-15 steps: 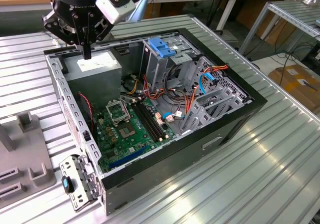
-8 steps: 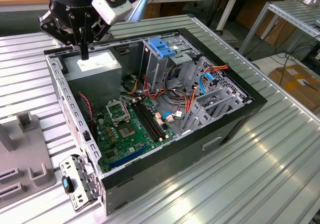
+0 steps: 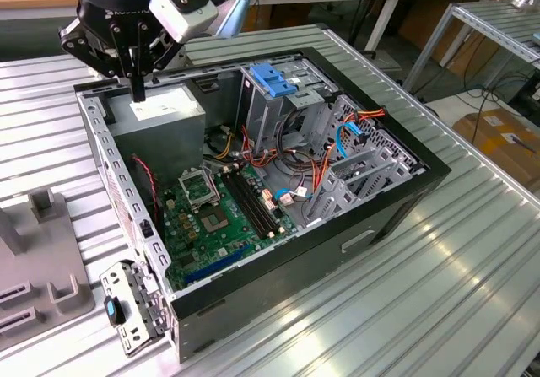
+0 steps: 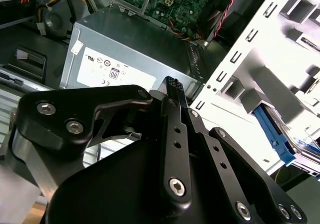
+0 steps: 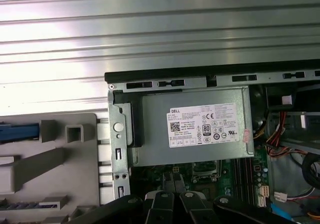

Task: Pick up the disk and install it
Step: 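Reach for the disk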

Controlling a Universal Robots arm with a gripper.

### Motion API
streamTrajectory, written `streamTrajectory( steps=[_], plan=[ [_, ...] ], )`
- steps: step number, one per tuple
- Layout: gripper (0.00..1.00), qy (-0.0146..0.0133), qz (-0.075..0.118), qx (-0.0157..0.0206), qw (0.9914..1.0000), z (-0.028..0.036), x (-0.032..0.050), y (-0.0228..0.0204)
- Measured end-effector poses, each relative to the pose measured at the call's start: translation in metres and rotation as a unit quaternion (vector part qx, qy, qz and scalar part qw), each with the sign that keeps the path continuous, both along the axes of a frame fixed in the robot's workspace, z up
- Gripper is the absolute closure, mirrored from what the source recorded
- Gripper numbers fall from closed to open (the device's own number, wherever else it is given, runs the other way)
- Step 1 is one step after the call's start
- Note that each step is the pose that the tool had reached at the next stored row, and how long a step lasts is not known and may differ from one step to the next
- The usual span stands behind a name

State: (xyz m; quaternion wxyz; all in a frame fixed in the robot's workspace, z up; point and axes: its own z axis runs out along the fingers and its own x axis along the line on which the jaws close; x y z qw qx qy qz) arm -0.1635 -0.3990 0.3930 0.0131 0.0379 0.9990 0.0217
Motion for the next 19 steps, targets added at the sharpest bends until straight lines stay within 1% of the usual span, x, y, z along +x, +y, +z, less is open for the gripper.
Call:
streamTrajectory(
  steps=[7,19],
  plan=[
    [0.89,0.0,0.0,0.0,1.0,-0.0001,-0.0045,0.0],
    [0.89,0.0,0.0,0.0,1.0,-0.0004,-0.0146,0.0]
  ],
)
